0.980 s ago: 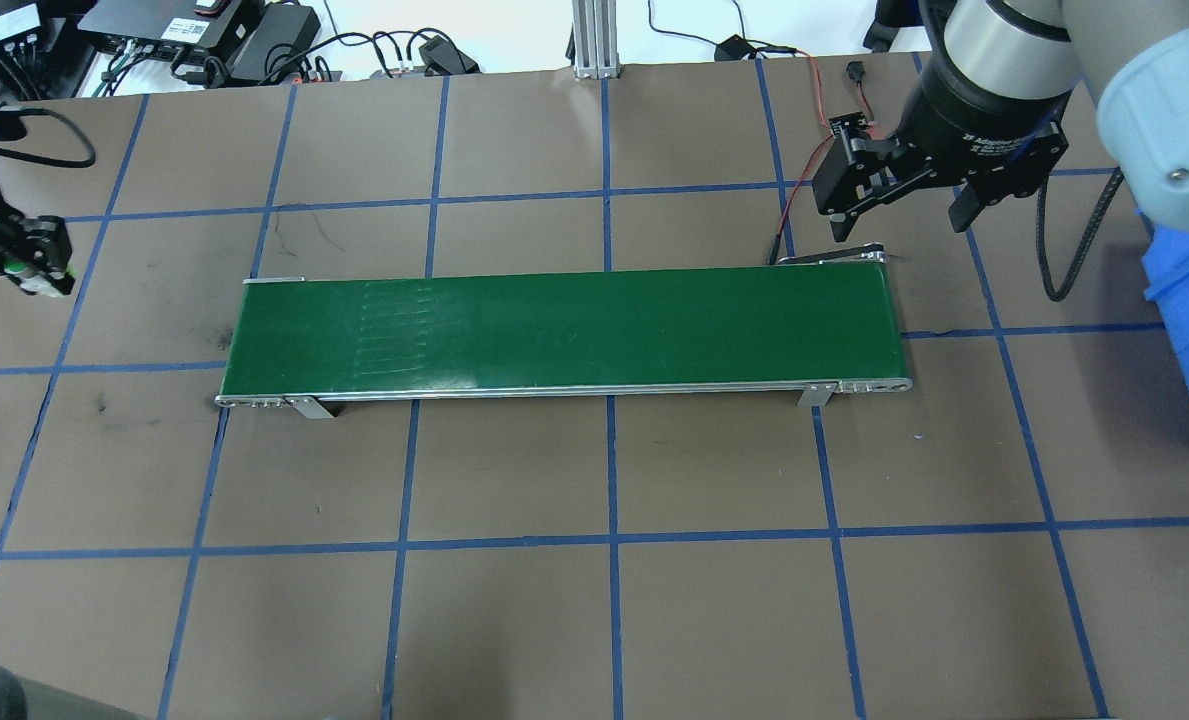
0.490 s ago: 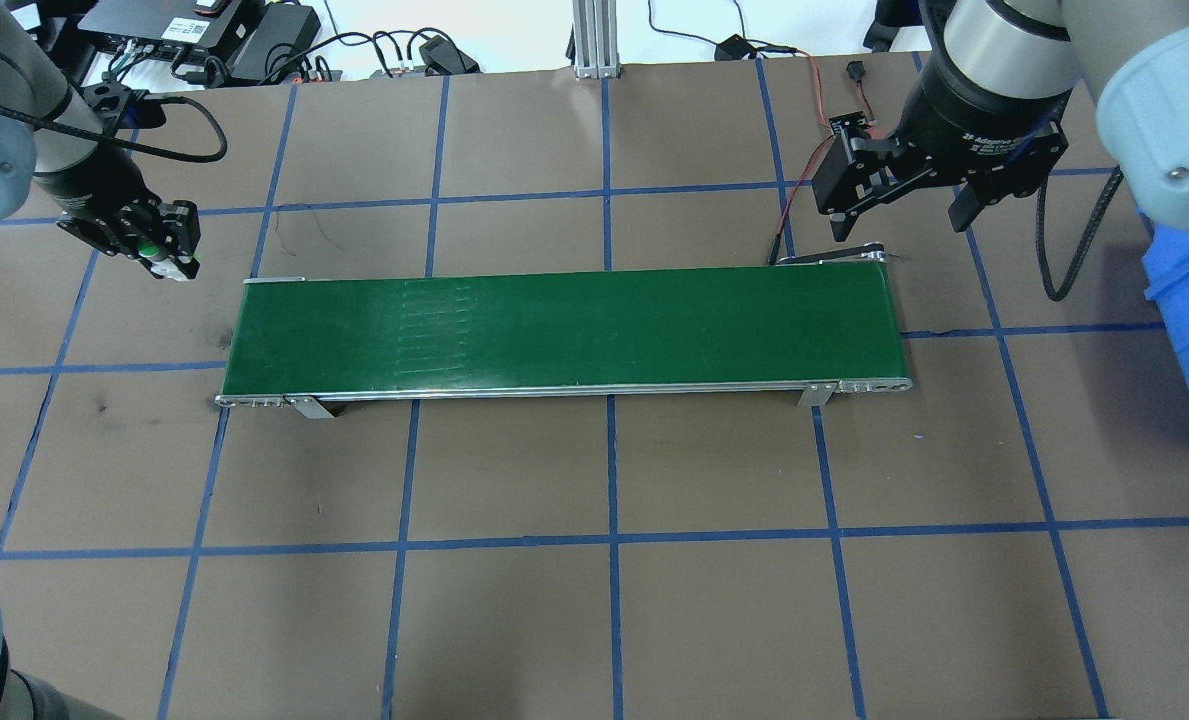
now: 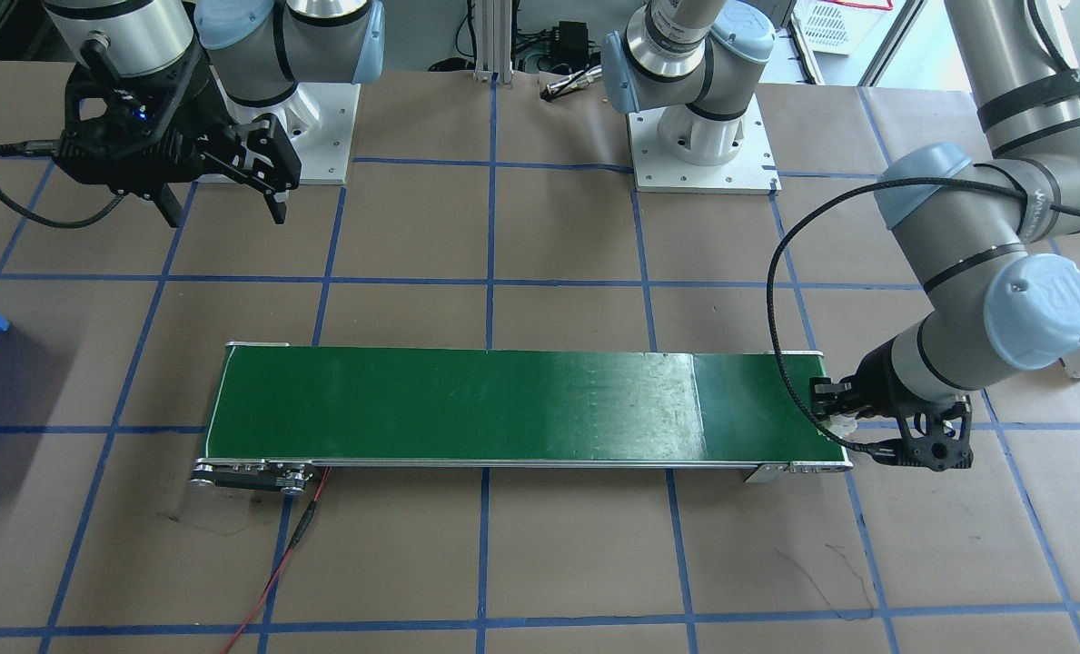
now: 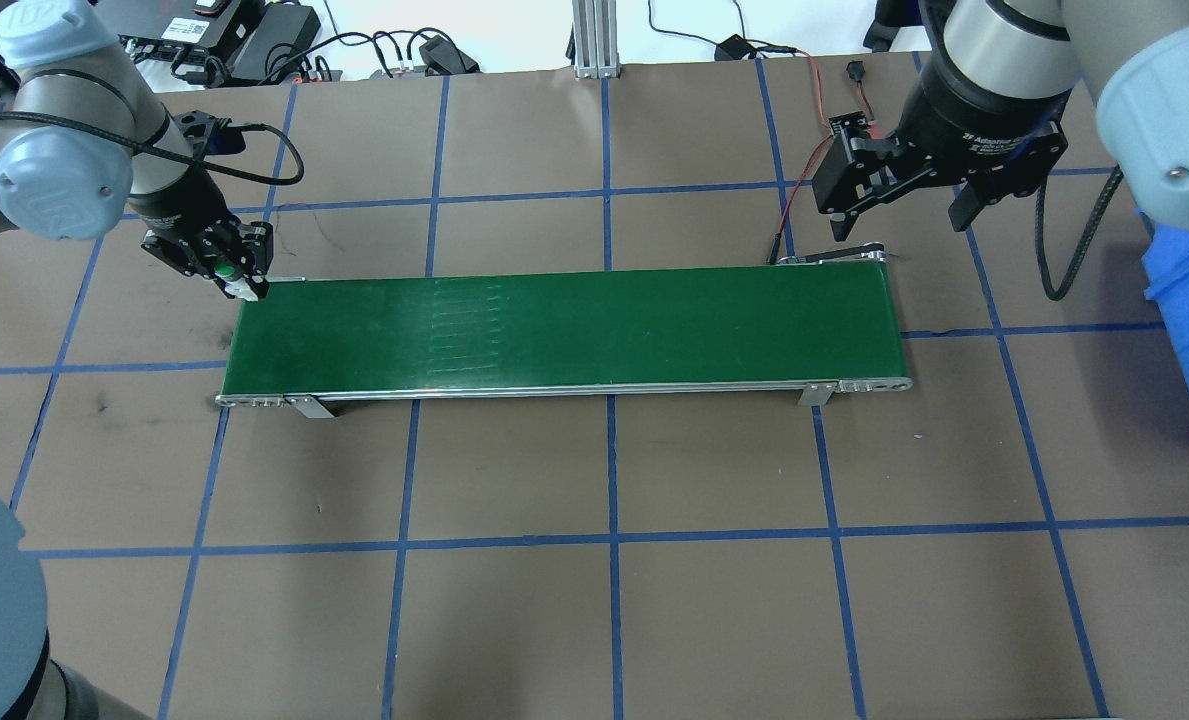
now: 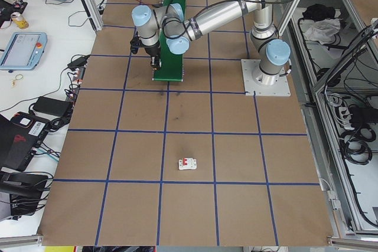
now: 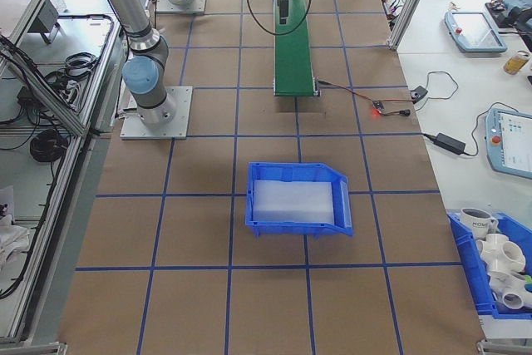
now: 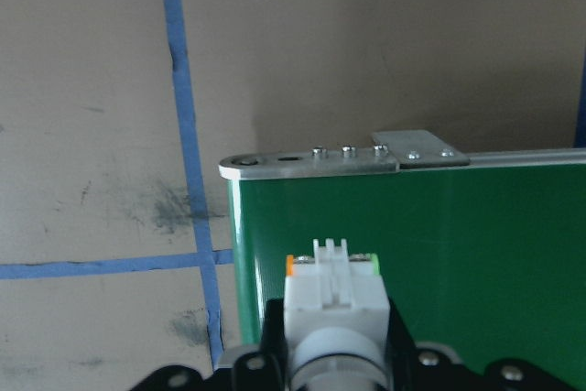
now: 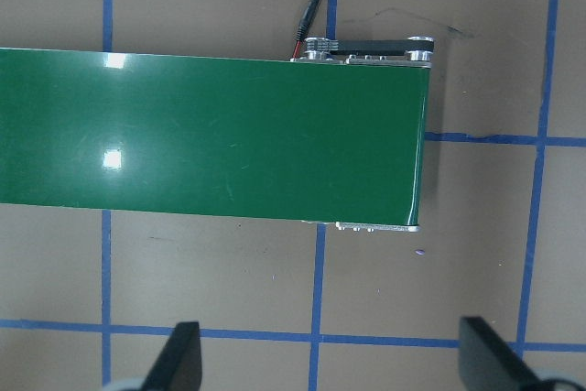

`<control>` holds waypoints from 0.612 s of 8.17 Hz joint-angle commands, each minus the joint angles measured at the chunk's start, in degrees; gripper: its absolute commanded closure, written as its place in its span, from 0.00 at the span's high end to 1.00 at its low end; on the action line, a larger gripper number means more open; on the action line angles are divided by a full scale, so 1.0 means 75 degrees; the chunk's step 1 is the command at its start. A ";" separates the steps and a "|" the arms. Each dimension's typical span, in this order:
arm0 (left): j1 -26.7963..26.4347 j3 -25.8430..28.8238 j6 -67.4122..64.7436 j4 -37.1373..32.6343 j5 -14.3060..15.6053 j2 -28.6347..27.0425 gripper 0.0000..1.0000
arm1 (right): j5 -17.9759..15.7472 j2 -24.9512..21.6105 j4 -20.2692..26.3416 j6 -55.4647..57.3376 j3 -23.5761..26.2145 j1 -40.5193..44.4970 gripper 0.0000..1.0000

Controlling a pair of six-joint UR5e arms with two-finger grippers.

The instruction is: Move button from left to right

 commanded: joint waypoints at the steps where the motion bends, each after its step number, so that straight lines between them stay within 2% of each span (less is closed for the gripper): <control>1: -0.0058 -0.0448 0.0024 0.0404 0.0082 -0.0027 0.00 | 0.0000 0.0000 0.0000 0.0000 0.0000 0.0000 1.00; 3: -0.0046 -0.0648 -0.0034 0.0429 0.0094 -0.0027 0.00 | 0.0000 0.0000 0.0000 0.0000 0.0000 0.0000 1.00; 4: -0.0046 -0.0660 -0.0069 0.0418 0.0094 -0.0016 0.53 | 0.0000 0.0000 0.0000 0.0000 0.0000 0.0000 1.00; 5: -0.0046 -0.0660 -0.0139 0.0418 0.0094 0.0019 0.92 | 0.0000 0.0012 0.0000 -0.0012 0.0000 0.0000 1.00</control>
